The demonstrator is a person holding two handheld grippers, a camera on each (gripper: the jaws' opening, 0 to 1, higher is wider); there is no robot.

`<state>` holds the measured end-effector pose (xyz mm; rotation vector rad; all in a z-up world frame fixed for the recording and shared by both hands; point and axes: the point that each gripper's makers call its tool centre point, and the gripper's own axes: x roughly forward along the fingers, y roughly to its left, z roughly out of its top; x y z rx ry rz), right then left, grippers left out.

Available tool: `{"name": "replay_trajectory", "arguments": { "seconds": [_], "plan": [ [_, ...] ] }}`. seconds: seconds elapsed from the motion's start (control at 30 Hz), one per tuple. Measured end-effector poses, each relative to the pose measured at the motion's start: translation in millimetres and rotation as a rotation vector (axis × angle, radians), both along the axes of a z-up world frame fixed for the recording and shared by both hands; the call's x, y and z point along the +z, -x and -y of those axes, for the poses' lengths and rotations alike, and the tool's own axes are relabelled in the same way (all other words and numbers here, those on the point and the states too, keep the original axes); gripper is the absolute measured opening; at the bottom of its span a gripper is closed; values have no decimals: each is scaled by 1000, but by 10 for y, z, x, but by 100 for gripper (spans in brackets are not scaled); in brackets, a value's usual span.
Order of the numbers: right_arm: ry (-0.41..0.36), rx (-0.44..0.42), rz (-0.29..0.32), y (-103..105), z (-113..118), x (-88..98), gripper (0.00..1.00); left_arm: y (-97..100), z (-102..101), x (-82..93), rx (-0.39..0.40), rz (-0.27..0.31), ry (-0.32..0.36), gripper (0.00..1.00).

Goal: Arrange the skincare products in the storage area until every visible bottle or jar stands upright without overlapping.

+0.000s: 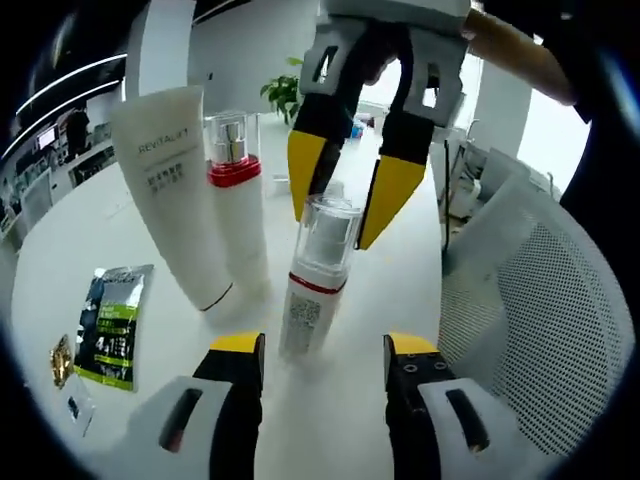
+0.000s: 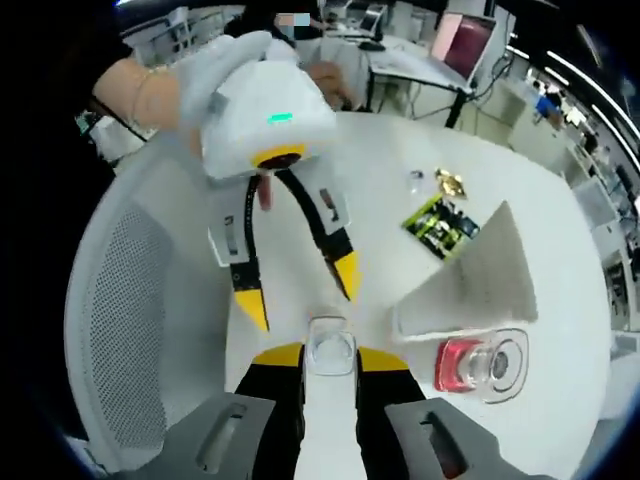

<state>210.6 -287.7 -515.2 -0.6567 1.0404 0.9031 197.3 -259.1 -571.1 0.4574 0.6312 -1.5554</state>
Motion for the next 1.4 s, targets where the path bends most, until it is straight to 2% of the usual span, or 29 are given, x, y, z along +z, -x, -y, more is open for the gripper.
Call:
{"name": "replay_trajectory", "arguments": {
  "seconds": [0.07,0.27,0.53,0.7,1.4],
  "plan": [
    [33,-26,-43,-9,15,-11,9,-42,-13,-48,8,-2,-6,46],
    [120,-25,-74,-110,43,-27,9,-22,-4,-35,9,-15,-10,46],
    [143,-30,-114,-246,-19,-15,9,-40,15,-56,10,-19,-16,46],
    [167,-21,-114,-245,-15,-60,10,-31,-1,-62,15,-20,-27,46],
    [192,-19,-69,-214,-86,-41,10,23,-14,-114,-1,-35,-39,47]
  ]
}}
